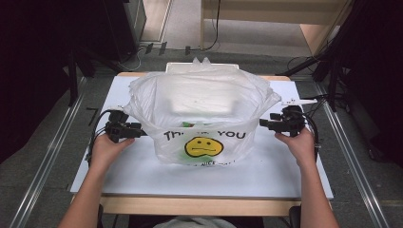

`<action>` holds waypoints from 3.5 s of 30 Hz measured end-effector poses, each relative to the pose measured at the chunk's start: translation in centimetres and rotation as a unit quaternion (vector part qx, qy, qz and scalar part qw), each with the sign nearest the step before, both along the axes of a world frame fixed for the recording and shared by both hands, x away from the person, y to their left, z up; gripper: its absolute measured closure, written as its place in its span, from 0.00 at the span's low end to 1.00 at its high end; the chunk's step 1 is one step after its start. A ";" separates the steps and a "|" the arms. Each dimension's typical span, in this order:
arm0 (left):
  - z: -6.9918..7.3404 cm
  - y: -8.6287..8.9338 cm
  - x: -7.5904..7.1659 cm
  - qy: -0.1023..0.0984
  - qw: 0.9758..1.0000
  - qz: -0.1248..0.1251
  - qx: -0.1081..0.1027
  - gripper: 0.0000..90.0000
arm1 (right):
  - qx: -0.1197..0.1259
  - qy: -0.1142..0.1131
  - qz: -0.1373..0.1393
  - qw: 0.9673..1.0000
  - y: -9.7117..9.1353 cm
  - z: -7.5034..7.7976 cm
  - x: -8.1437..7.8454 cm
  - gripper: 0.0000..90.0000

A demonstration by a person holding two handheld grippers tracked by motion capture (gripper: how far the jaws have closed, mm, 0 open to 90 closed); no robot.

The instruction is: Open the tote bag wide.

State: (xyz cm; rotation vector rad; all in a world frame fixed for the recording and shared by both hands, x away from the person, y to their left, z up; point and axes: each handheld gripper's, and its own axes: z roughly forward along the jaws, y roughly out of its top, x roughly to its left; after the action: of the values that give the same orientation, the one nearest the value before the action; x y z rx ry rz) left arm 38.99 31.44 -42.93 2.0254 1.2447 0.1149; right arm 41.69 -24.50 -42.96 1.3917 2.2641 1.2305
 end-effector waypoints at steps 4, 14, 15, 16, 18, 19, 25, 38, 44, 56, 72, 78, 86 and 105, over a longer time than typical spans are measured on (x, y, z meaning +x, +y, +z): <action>0.0 -0.1 0.0 0.005 1.000 -0.006 -0.001 0.43 | -0.003 0.000 0.004 1.000 0.0 -0.1 0.0 0.41; 0.4 -0.2 -0.3 0.007 0.999 -0.040 -0.020 0.51 | -0.002 0.013 0.017 1.000 -0.4 0.6 -0.2 0.50; 0.7 -0.2 -0.2 0.006 0.999 -0.045 -0.015 0.53 | 0.002 0.010 0.021 1.000 -0.6 0.8 -0.4 0.52; 1.0 -0.2 -0.1 0.004 0.999 -0.048 -0.014 0.53 | 0.002 0.005 0.024 1.000 -0.7 0.9 -0.5 0.52; 1.4 -0.2 0.0 0.002 0.998 -0.053 -0.019 0.55 | -0.002 0.004 0.023 1.000 -0.8 1.4 -0.4 0.52; 2.0 -0.2 0.2 0.000 0.998 -0.057 -0.023 0.55 | 0.001 0.000 0.025 1.000 -0.8 1.6 -0.4 0.52; 4.0 -0.7 0.9 -0.007 0.997 -0.071 -0.008 0.57 | 0.000 -0.015 0.051 0.999 -0.8 3.3 -0.7 0.55; 8.4 0.0 1.7 -0.021 0.996 -0.082 -0.025 0.64 | 0.013 -0.014 0.065 0.998 -2.1 7.5 0.4 0.70; 10.3 -0.4 2.2 -0.029 0.995 -0.097 -0.022 0.68 | 0.015 -0.017 0.076 0.997 -1.7 9.8 1.0 0.75; 13.8 -0.8 3.8 -0.025 0.993 -0.110 -0.037 1.00 | 0.025 0.001 0.079 0.997 -0.8 14.5 3.1 0.98; 20.1 -1.6 5.1 -0.053 0.992 -0.117 -0.019 1.00 | 0.023 -0.029 0.130 0.991 3.2 20.5 3.7 1.00; 23.2 -2.0 5.1 -0.075 0.988 -0.130 -0.031 1.00 | 0.017 -0.028 0.151 0.988 5.7 21.6 3.7 1.00; 24.6 -5.1 4.9 -0.080 0.983 -0.163 -0.034 1.00 | 0.012 -0.025 0.190 0.981 8.3 22.2 3.9 1.00; 25.8 -12.6 5.0 -0.074 0.973 -0.218 -0.019 1.00 | 0.013 -0.037 0.240 0.970 14.3 23.0 3.9 1.00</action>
State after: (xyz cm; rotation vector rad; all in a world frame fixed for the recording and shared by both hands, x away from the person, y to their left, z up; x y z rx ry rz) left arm 44.02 18.89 -17.13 2.1635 0.6841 0.0294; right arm 45.56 -10.25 -20.00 0.8032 2.6268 1.4171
